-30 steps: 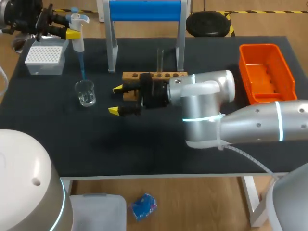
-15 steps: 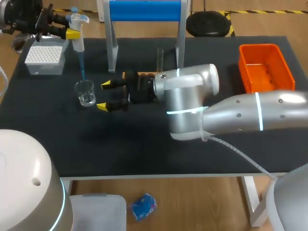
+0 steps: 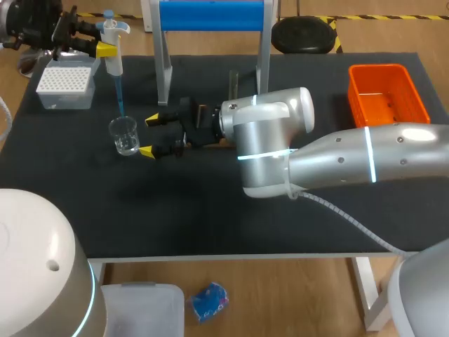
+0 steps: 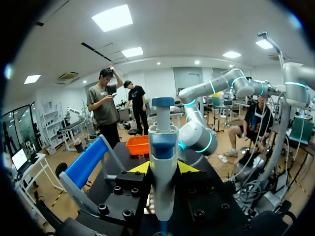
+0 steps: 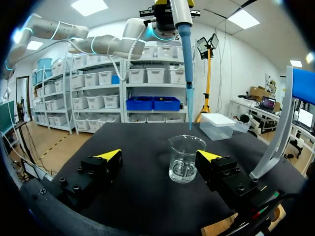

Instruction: Invert the test tube, pick up the pipette, mount the tip to pipette, aspirate from beaker and dispense into the tube, eject the tip, return the pipette, and cap with the stopper.

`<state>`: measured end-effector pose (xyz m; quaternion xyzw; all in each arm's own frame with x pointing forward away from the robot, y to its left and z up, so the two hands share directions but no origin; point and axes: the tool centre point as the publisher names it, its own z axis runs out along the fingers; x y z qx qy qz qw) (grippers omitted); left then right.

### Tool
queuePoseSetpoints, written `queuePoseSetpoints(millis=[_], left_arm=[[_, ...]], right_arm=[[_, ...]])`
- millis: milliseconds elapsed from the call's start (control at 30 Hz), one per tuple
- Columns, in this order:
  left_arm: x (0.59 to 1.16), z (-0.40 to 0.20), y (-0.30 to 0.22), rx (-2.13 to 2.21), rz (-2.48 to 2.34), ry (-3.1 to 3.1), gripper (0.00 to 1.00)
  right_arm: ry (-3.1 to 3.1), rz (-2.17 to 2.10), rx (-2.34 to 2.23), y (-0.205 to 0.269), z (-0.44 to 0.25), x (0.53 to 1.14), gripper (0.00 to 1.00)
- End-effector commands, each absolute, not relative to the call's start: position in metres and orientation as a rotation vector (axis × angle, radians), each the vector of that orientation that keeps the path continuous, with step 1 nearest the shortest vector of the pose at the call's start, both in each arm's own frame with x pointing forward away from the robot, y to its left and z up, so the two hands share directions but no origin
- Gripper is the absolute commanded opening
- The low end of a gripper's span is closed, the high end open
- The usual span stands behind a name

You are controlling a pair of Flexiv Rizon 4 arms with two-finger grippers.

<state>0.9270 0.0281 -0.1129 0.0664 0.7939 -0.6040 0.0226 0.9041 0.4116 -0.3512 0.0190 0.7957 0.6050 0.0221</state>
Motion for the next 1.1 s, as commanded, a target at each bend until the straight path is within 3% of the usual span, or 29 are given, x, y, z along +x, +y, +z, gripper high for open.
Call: queuePoseSetpoints(millis=[33, 1100], left_arm=[[0.928, -0.113, 0.03, 0.212, -1.874, 2.459, 0.0], [0.934, -0.133, 0.027, 0.175, -1.894, 2.45, 0.0]], right_arm=[[2.461, 1.876, 0.06, 0.411, -0.352, 0.903, 1.0], [2.461, 1.876, 0.06, 0.411, -0.352, 0.903, 1.0]])
